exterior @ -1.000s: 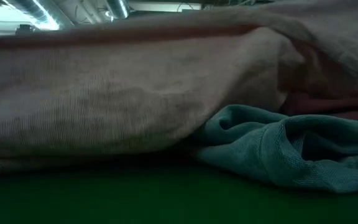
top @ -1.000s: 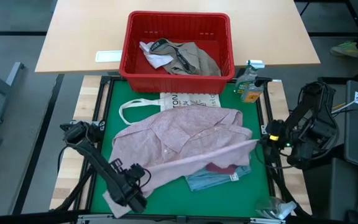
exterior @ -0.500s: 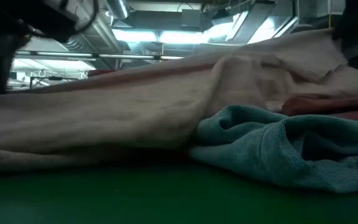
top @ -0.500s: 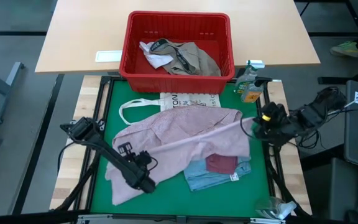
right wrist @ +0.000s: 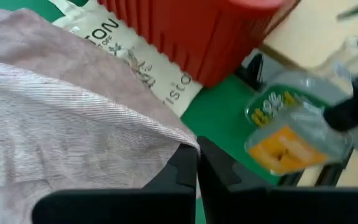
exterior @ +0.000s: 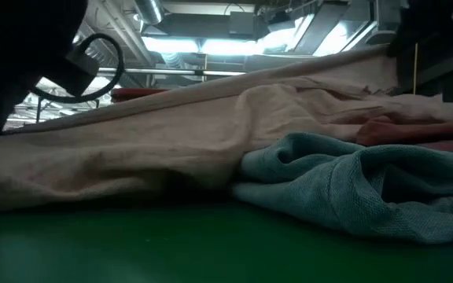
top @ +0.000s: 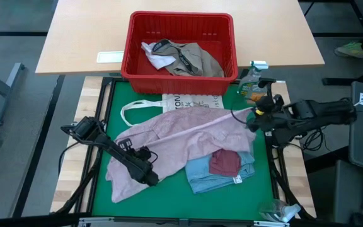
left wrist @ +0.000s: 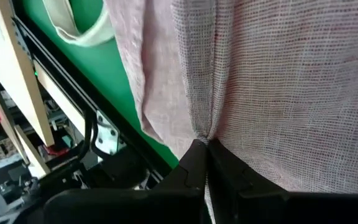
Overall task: Fold Laundry from Bin
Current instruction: Fold the pink shirt from the red laundry basket
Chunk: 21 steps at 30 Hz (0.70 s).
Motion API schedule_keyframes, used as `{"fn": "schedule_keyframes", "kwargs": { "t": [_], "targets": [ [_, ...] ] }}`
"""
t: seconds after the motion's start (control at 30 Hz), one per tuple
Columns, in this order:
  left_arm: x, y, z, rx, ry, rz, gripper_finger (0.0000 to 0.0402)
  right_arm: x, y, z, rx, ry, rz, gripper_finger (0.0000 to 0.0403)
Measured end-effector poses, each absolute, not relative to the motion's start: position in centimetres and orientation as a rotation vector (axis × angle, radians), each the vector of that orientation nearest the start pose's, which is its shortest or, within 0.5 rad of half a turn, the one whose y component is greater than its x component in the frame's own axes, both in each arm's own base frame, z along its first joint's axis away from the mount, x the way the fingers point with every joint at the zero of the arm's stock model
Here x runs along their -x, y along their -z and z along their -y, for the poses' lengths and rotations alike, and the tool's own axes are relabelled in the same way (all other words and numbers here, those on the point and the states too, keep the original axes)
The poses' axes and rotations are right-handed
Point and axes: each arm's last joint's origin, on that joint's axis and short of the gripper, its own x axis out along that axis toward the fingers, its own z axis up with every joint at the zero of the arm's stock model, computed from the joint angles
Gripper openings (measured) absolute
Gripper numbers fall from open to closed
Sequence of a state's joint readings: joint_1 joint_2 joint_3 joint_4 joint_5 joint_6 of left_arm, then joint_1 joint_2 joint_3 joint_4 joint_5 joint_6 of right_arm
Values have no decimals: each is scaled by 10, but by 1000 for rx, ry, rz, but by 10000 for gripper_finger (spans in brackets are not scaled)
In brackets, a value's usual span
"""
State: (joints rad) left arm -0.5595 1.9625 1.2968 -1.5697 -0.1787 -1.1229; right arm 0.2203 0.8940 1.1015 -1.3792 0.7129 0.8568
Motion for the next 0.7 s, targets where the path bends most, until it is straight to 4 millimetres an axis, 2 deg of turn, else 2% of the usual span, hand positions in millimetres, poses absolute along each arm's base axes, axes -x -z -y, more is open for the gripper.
{"fn": "schedule_keyframes", "kwargs": {
  "t": [0.27,0.57,0.7],
  "targets": [
    [-245,-168,157,-127,-888,-1782,3,-141,-329,17,-110,910,-892,4],
    [-242,-168,160,-117,-899,-1790,39,-165,-320,49,3,936,-1015,4],
    [-242,-168,160,-91,-938,-1762,59,-174,-313,61,-21,952,-1063,5]
  ]
}}
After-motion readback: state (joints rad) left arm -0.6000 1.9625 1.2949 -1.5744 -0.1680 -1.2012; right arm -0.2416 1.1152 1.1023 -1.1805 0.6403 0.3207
